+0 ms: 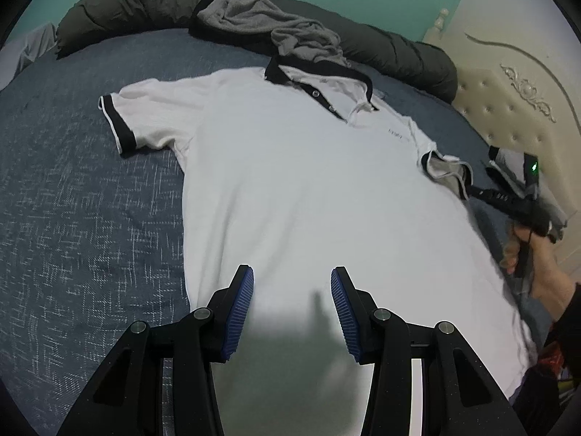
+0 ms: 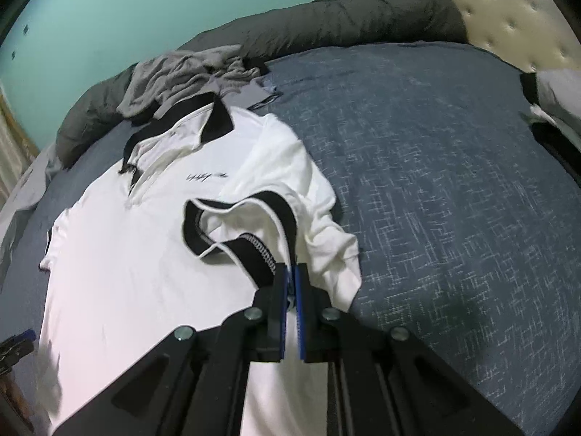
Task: Fold clothes
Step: 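Regrasp the folded sleeve with the right gripper and press it flat, then grasp the folded sleeve edge with the left gripper while the right gripper releases it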
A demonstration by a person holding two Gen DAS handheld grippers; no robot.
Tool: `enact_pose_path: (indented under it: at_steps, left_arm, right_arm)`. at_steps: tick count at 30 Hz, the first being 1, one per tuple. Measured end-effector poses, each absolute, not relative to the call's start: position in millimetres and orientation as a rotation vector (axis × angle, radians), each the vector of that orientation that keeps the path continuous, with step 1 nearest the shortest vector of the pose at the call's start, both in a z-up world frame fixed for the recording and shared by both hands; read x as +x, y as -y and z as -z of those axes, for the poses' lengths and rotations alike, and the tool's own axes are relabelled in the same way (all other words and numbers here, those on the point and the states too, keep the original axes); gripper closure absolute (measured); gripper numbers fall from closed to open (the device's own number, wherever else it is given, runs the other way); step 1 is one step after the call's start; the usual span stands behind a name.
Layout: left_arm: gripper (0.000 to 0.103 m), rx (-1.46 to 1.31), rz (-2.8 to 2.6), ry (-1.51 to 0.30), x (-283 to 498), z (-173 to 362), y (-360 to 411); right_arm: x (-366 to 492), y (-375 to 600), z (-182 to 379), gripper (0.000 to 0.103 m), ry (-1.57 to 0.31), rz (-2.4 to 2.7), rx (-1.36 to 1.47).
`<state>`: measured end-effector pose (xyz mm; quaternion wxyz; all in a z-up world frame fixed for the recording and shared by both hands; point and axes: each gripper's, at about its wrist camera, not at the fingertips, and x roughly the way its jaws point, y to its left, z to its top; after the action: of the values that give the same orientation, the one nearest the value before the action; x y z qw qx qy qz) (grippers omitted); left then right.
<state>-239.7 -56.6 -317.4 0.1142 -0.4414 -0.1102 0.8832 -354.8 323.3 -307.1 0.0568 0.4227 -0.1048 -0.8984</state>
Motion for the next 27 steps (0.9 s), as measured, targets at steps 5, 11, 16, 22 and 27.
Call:
enact_pose_path:
  at_steps: [5,11,16,22,27]
  left_arm:
    - [0.050,-1.289,-2.606,0.309,-253.4,305.8,45.2]
    - [0.050,-1.313,-2.560,0.247,-292.3,298.2,5.1]
    - [0.049,-1.295,-2.481,0.158,-338.4,285.1,-54.0]
    - [0.049,-1.304,-2.390,0.143,-395.1,284.5,-116.7]
    - [0.049,-1.313,-2.362,0.058,-431.0,299.2,-165.7]
  right_arm:
    - [-355.7,-325.4,309.5,0.098,0.407,2.726,1.292]
    - [-350.7,-324.7,305.3,0.092,0.412,2.716,1.273]
    - [-346.9,-334.9,300.2,0.087,0.547,2.666,1.219]
    - [-349.2,-348.0,295.7,0.075,0.623,2.661,1.174]
    - [-354.4,-360.5,300.3,0.075,0.694,2.650,1.179]
